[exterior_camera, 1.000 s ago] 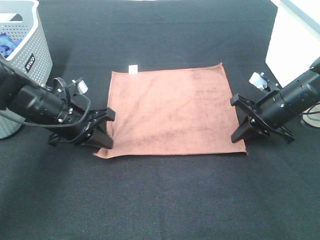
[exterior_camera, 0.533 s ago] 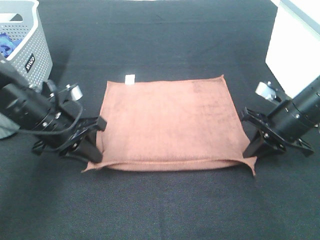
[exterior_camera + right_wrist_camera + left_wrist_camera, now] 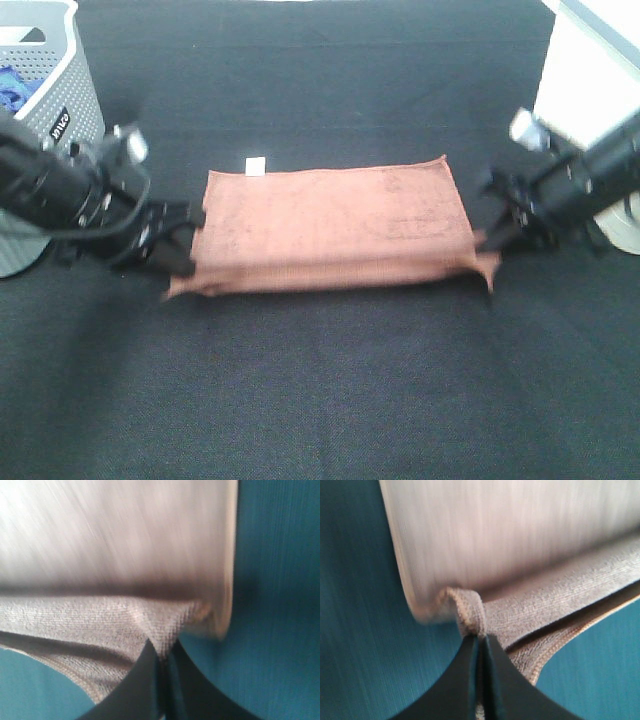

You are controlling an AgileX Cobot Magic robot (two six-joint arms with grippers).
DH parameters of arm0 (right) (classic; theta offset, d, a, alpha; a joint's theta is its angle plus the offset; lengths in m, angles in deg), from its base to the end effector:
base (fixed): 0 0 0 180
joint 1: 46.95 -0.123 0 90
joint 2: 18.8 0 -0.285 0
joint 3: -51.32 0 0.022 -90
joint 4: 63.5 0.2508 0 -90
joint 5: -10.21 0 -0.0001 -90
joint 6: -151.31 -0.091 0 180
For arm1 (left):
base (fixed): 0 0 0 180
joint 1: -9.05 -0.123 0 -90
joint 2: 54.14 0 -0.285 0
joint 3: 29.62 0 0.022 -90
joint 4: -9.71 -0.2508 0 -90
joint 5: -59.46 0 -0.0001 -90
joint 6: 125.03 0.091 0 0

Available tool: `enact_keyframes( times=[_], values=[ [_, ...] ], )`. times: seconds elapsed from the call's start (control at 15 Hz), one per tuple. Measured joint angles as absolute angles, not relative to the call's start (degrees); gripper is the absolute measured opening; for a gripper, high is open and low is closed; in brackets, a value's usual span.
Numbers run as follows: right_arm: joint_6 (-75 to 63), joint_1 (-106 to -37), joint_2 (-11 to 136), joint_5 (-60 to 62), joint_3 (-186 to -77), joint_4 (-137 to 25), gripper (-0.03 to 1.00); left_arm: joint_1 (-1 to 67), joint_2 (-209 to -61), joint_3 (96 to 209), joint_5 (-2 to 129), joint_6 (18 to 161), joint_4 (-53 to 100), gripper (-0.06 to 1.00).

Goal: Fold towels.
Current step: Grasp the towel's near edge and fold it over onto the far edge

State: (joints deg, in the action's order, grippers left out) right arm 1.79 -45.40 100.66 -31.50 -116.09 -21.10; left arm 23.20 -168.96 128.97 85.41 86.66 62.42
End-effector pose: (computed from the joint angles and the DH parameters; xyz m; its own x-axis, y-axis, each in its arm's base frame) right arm 0.3625 0.0311 0.1408 -0.9711 0.0855 -0.2227 -0.0245 0.8927 0.4499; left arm 0.3298 -0.1159 0.1400 -0.9380 -0.0631 -0.3409 0.0985 0.8944 -0.4363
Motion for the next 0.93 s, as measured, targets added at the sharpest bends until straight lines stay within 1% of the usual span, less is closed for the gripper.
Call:
enact_keyframes(
  times=[0.2, 0.27, 0.33, 0.53, 0.73, 0.93],
  values=[
    [1.8, -45.4, 104.0, -32.0, -127.1, -20.6, 0.0, 23.2, -169.1, 134.6, 81.0, 89.1, 62.5, 0.01],
    [1.8, -45.4, 104.0, -32.0, -127.1, -20.6, 0.0, 23.2, -169.1, 134.6, 81.0, 89.1, 62.5, 0.01],
    [1.7, -45.4, 107.4, -33.0, -132.8, -20.4, 0.0, 23.2, -169.9, 137.7, 79.3, 89.7, 62.4, 0.01],
    [0.5, -45.4, 114.2, -33.4, -143.4, -20.9, 0.0, 23.2, -177.0, 145.1, 77.7, 90.1, 61.2, 0.01],
    [0.1, -45.4, 119.0, -33.4, -149.8, -21.6, 0.01, 23.2, -182.5, 151.5, 77.5, 90.2, 60.3, 0.01],
    [0.1, -45.4, 122.9, -33.1, -154.1, -21.8, 0.05, 23.2, -186.7, 157.7, 77.3, 90.2, 59.8, 0.01]
  ],
)
